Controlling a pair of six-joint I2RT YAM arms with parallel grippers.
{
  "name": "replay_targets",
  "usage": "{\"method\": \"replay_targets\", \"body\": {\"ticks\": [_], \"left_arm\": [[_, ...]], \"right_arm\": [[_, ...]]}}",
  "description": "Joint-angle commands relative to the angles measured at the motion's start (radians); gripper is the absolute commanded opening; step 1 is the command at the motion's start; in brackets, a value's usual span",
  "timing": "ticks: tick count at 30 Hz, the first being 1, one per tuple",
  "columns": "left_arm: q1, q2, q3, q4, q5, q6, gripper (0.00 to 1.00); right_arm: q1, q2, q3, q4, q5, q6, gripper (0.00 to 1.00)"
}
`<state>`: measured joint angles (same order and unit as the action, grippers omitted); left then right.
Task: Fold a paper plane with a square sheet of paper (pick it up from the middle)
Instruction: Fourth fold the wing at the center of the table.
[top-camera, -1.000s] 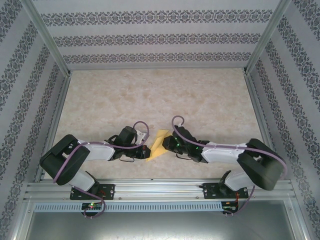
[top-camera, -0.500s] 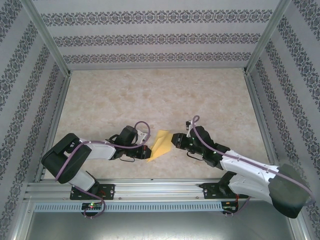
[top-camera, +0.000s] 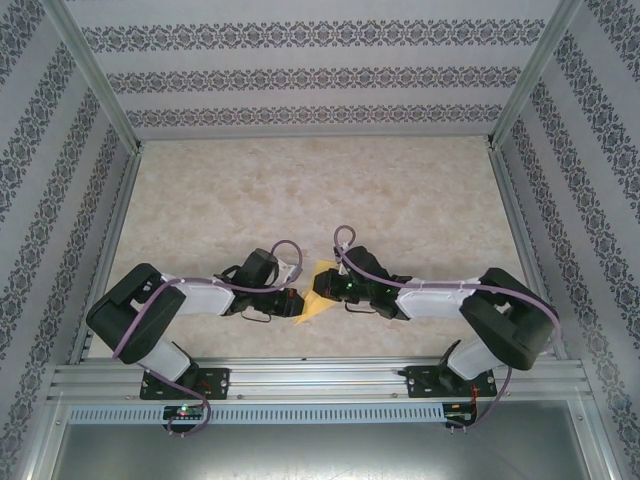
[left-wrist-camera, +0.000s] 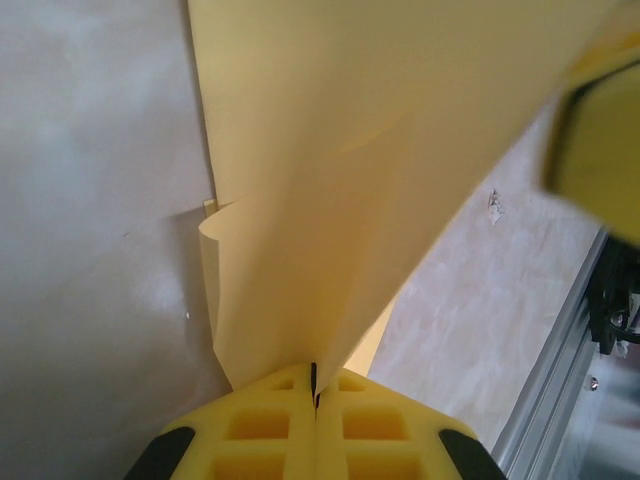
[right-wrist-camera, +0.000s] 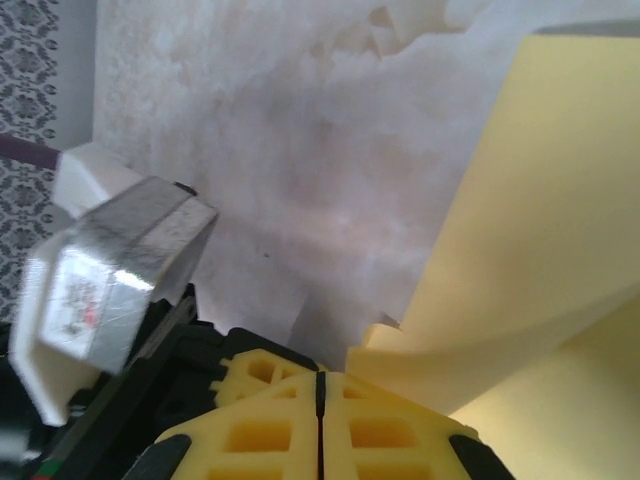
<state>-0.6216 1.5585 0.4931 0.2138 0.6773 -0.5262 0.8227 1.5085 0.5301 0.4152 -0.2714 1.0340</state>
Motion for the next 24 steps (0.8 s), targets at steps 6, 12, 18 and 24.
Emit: {"method": "replay_targets", "body": {"ticks": [6, 12, 18, 24], "left_arm": [[0.005, 0.078, 0.037, -0.087, 0.033, -0.021, 0.0], [0.005, 0.132, 0.069, -0.117, 0.058, -0.045, 0.0], [0.006, 0.162, 0.073, -0.126, 0.052, -0.072, 0.0], [0.008, 0.195, 0.085, -0.149, 0.043, -0.093, 0.0]], "right_arm": [[-0.029, 0.056, -0.007, 0.054, 0.06, 0.053, 0.09], [-0.056, 0.082, 0.017, 0.004, 0.047, 0.019, 0.1], [-0.078, 0.121, 0.021, 0.045, -0.001, 0.018, 0.11], [-0.093, 0.098, 0.03, -0.01, 0.005, -0.009, 0.13]]}}
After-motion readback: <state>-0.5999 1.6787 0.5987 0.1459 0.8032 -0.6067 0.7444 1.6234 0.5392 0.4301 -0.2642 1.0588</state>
